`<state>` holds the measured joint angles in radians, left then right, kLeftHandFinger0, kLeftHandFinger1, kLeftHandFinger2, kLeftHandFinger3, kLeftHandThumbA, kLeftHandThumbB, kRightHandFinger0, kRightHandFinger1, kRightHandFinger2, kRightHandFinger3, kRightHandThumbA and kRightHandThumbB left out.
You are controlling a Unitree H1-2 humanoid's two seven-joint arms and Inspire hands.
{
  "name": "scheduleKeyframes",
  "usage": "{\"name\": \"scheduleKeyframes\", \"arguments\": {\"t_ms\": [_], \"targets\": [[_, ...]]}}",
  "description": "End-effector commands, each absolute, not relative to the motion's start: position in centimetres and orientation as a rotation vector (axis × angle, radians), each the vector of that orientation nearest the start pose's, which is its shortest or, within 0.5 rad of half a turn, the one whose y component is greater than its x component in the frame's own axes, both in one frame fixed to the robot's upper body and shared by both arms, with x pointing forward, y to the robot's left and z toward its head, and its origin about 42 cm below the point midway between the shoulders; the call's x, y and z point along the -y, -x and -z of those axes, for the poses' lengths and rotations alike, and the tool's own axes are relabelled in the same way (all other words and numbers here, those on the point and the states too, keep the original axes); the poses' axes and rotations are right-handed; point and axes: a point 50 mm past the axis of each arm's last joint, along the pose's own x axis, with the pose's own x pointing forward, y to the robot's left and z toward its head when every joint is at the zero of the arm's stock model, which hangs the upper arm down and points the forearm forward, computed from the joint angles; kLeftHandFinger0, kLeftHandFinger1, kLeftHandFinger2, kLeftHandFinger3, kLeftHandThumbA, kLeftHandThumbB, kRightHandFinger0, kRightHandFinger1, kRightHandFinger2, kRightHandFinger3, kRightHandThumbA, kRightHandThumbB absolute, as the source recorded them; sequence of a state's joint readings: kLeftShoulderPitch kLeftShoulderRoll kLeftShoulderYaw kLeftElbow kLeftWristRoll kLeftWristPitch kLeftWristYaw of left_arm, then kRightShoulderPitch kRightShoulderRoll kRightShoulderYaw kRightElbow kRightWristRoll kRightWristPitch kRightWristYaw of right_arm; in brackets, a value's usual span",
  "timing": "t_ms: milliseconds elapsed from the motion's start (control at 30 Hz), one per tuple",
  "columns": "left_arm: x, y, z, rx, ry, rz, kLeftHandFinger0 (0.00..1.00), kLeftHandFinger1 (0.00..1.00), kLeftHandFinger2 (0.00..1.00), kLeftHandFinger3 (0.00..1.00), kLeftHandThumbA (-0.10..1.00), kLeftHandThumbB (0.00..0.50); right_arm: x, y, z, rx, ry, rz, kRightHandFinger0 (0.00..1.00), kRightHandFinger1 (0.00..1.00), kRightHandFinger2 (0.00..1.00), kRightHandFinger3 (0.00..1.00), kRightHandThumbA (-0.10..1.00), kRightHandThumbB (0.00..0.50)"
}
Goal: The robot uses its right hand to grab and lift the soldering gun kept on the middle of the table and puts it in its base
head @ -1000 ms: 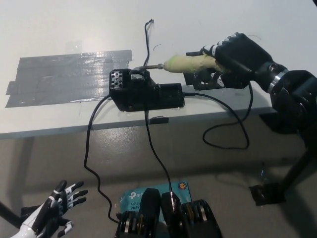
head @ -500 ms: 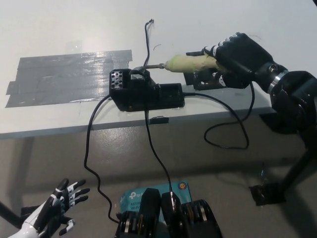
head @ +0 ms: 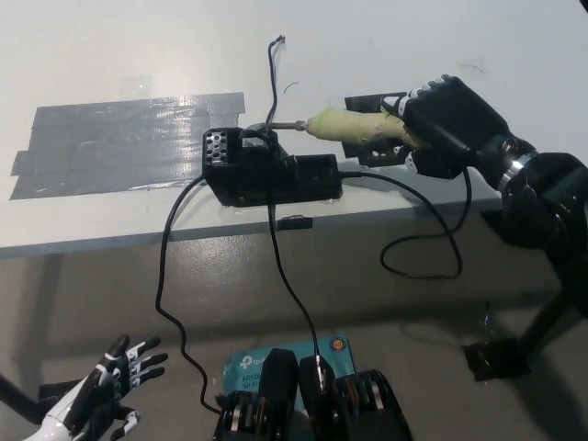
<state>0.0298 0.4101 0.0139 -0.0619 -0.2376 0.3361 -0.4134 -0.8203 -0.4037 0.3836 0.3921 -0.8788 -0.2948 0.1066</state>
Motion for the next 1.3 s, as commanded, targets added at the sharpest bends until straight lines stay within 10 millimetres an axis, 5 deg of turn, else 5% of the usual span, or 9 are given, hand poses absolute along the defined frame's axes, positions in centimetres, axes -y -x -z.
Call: {"name": "scheduleKeyframes", "arguments": {"t_ms": [0, 267, 633, 733, 800, 1000, 1067, 1167, 1267], "targets": [[-33.4, -26.7, -11.7, -0.301, -0.145, 0.397, 1.00, 1.00, 1.00, 1.00, 1.00, 0.222, 19.8, -49.0, -31.8, 0.753, 1.455, -0.373, 0.00, 0.14, 0.15, 0.10, -0.10, 0.021], [-33.4, -26.7, -11.9, -0.303, -0.145, 0.397, 1.00, 1.00, 1.00, 1.00, 1.00, 0.220, 20.2, -48.9, -31.7, 0.762, 1.469, -0.379, 0.00, 0.18, 0.17, 0.16, -0.10, 0.069], [-33.4, -27.0, -11.9, -0.302, -0.141, 0.404, 1.00, 1.00, 1.00, 1.00, 1.00, 0.253, 20.6, -48.7, -31.3, 0.698, 1.457, -0.403, 0.00, 0.01, 0.04, 0.06, -0.10, 0.041], [-33.2, -27.2, -12.0, -0.298, -0.152, 0.410, 1.00, 1.00, 1.00, 1.00, 1.00, 0.233, 20.6, -49.4, -30.6, 0.654, 1.485, -0.409, 0.00, 0.03, 0.15, 0.54, -0.10, 0.150], [-33.2, -27.3, -11.9, -0.298, -0.148, 0.412, 1.00, 1.00, 1.00, 1.00, 1.00, 0.234, 20.5, -49.6, -30.6, 0.646, 1.482, -0.410, 0.00, 0.00, 0.15, 0.56, -0.10, 0.185], [-32.8, -27.4, -11.9, -0.300, -0.152, 0.416, 1.00, 1.00, 1.00, 1.00, 1.00, 0.245, 19.7, -50.8, -30.7, 0.627, 1.474, -0.416, 0.00, 0.01, 0.15, 0.20, -0.10, 0.123], [-32.8, -27.3, -11.9, -0.300, -0.156, 0.415, 1.00, 1.00, 1.00, 1.00, 1.00, 0.224, 19.2, -51.8, -30.4, 0.593, 1.492, -0.435, 0.00, 0.15, 0.43, 0.24, -0.10, 0.092], [-32.8, -27.3, -12.0, -0.290, -0.145, 0.422, 1.00, 1.00, 1.00, 1.00, 1.00, 0.214, 18.6, -52.0, -30.5, 0.616, 1.502, -0.450, 0.00, 0.11, 0.43, 0.07, -0.10, 0.002], [-32.7, -27.5, -12.1, -0.292, -0.145, 0.425, 1.00, 1.00, 1.00, 1.00, 1.00, 0.233, 18.4, -52.4, -30.3, 0.626, 1.494, -0.451, 0.00, 0.18, 0.54, 0.04, -0.10, 0.000]]}}
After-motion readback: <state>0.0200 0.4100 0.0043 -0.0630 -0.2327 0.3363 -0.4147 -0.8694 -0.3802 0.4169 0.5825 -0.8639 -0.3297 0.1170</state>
